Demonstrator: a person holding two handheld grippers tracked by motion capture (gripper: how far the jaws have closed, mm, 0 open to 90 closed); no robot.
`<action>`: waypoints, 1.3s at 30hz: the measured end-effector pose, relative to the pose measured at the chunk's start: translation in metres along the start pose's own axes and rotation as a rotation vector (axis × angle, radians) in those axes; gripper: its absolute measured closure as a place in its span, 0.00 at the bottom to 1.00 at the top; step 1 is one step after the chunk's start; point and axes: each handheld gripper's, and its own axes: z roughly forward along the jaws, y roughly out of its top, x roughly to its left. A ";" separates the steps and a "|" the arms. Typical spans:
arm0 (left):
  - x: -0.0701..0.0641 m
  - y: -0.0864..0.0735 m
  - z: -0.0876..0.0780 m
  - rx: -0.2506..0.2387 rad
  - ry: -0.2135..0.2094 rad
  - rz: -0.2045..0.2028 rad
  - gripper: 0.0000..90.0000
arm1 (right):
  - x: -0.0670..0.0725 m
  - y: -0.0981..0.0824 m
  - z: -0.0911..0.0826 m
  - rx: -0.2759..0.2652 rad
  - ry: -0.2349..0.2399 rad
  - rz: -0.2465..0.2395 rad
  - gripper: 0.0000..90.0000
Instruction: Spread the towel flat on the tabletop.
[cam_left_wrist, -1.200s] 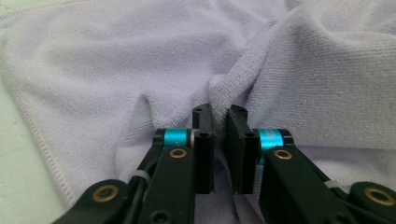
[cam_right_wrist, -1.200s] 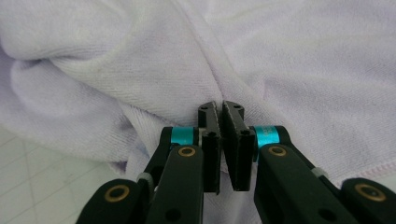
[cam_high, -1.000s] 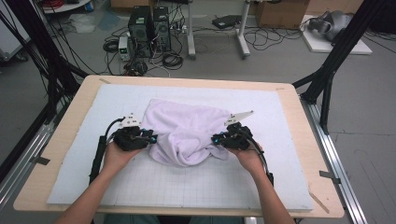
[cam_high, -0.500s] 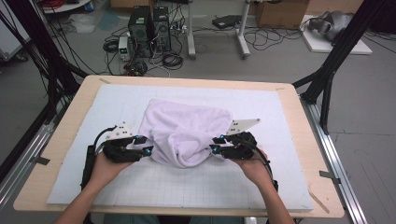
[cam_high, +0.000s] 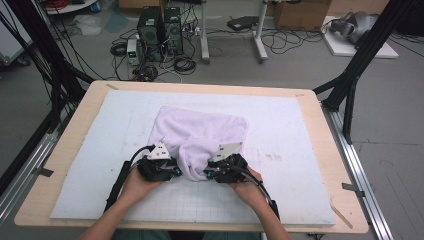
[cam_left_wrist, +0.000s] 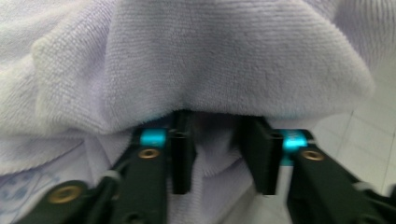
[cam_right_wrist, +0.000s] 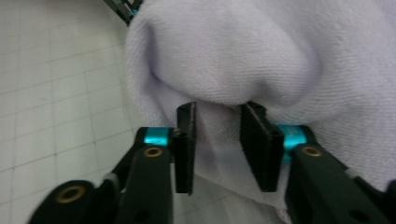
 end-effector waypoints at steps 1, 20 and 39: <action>-0.001 0.001 -0.001 -0.001 0.006 0.014 0.88 | -0.001 0.000 0.000 -0.004 0.001 -0.002 0.90; -0.003 0.017 -0.083 -0.183 0.013 -0.010 0.97 | -0.001 0.011 -0.067 -0.144 0.036 0.016 0.99; 0.033 0.022 -0.042 -0.085 0.141 -0.057 0.97 | -0.004 -0.001 -0.031 -0.070 0.070 0.019 0.65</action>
